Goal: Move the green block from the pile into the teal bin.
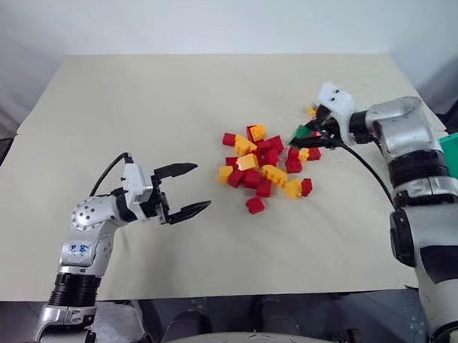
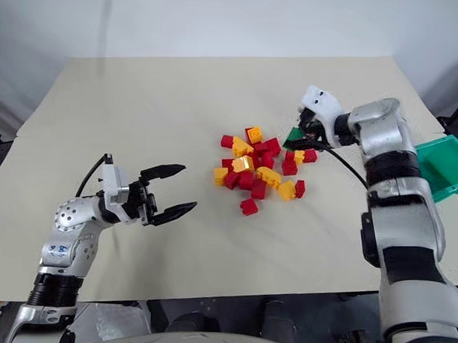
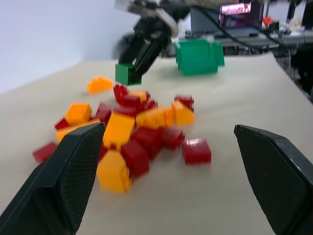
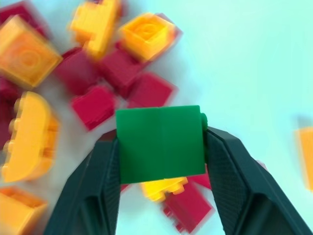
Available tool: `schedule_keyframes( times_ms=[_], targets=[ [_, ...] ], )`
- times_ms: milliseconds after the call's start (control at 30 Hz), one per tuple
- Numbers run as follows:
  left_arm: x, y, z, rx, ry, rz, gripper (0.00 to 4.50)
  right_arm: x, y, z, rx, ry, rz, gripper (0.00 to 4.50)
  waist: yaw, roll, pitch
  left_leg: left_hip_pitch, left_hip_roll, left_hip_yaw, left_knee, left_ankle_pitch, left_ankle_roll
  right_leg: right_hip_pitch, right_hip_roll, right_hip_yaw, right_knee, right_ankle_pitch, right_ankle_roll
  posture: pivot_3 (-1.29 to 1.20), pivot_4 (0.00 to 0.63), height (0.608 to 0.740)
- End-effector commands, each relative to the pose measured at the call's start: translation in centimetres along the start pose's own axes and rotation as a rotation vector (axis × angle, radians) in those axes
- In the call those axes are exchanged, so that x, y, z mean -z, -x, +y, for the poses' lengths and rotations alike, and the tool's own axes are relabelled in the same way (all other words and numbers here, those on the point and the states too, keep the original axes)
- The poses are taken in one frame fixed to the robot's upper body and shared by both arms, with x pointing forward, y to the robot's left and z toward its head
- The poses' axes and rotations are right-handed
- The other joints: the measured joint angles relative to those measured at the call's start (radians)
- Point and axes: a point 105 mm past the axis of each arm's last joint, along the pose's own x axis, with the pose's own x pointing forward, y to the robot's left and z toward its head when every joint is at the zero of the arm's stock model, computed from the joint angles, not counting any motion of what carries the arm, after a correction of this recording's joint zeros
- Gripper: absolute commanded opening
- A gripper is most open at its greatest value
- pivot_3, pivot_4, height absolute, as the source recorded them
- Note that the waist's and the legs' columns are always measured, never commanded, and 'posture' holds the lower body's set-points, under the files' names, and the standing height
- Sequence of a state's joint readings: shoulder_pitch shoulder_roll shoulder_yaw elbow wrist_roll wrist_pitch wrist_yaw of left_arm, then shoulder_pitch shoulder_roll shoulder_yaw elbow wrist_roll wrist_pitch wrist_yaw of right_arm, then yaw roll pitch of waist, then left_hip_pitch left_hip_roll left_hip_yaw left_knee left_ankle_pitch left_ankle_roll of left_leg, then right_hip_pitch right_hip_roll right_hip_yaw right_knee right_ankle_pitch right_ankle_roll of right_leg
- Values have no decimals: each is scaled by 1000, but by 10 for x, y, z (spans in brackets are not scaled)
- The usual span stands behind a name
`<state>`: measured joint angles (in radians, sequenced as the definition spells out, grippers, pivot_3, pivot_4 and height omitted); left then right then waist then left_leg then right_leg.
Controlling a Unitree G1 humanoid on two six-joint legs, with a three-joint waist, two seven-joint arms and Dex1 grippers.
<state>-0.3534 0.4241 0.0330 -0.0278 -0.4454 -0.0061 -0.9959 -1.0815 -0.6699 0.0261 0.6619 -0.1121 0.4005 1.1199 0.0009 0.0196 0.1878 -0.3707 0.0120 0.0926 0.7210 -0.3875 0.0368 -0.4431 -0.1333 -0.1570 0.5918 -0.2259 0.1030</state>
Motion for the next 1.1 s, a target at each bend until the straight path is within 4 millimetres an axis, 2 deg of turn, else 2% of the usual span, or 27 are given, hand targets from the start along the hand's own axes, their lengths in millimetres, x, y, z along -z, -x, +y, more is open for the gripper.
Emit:
schedule_keyframes(
  times_ms=[33, 133, 200, 300, 367, 433, 500, 667, 767, 867, 1000, 1100],
  targets=[
    [-5, -24, -2, 20, -33, -10, 4500, -21, 57, -15, 212, -45, -177, 2049, 9, 0, 0, 0, -1, 0, 0, 0, 0, 0, 0, 0, 0, 0, 0, 0, 150, 740],
    [-3, -37, 1, 31, -38, 2, 4500, -8, 96, -23, 391, -73, -190, 2049, 17, 0, 0, 0, -1, 2, 0, 0, 0, 0, 0, 0, -1, 0, 0, 0, 150, 740],
    [-2, -48, 4, 50, -43, 18, 4500, 6, 127, -31, 528, -98, -170, 2049, 22, 0, 0, 1, -1, 4, 0, 0, 0, 0, 1, 0, 0, 0, 0, 0, 150, 740],
    [-4, -63, 5, 99, -61, 15, 4500, 27, 163, -37, 684, -139, -120, 2049, 26, 0, 0, 1, -1, 5, 0, 1, 0, 0, 1, 1, 0, 0, 0, 0, 150, 740],
    [-5, -73, 7, 127, -68, 8, 4500, 52, 186, -44, 817, -183, -39, 2049, 26, 0, 0, 1, -2, 6, 0, 1, 1, 0, 1, 2, 0, 1, 1, 0, 150, 740],
    [-5, -83, 9, 144, -71, 4, 4500, 76, 200, -48, 903, -222, 45, 2049, 24, 0, 0, 1, -2, 6, 0, 1, 1, 1, 1, 2, 0, 1, 1, 0, 150, 740],
    [-5, -91, 10, 162, -76, 2, 4500, 91, 203, -52, 943, -248, 77, 2049, 22, 0, 0, 2, -4, 7, 0, 1, 1, 1, 1, 2, 0, 1, 1, 0, 150, 740],
    [-3, -111, 11, 168, -77, -1, 4500, 123, 189, -65, 988, -314, 130, 2049, 10, 0, 0, 4, -7, 9, -2, 3, 2, 1, 1, 5, -1, 1, 1, 0, 150, 740],
    [-3, -115, 9, 179, -81, -5, 4500, 133, 185, -71, 1003, -336, 141, 2049, 8, 0, 0, 4, -8, 9, -2, 4, 2, 1, 1, 6, -1, 1, 1, 0, 150, 740],
    [-2, -120, 8, 188, -83, 5, 4500, 145, 181, -77, 1021, -346, 161, 3082, 3, 0, 0, 4, -7, 9, -2, 4, 2, 1, 1, 6, 0, 1, 1, 0, 150, 740],
    [-5, -125, 9, 187, -76, 16, 4500, 137, 187, -87, 1051, -300, 140, 4461, 4, 0, 0, 3, -7, 8, -2, 5, 3, 1, -1, 6, -1, 2, 3, 0, 150, 740],
    [-10, -126, 12, 166, -38, -13, 4500, 129, 192, -87, 1036, -257, 124, 4488, 8, 0, 0, 3, -5, 8, -2, 5, 3, 1, -1, 6, -1, 2, 3, 0, 150, 740]
  ],
)
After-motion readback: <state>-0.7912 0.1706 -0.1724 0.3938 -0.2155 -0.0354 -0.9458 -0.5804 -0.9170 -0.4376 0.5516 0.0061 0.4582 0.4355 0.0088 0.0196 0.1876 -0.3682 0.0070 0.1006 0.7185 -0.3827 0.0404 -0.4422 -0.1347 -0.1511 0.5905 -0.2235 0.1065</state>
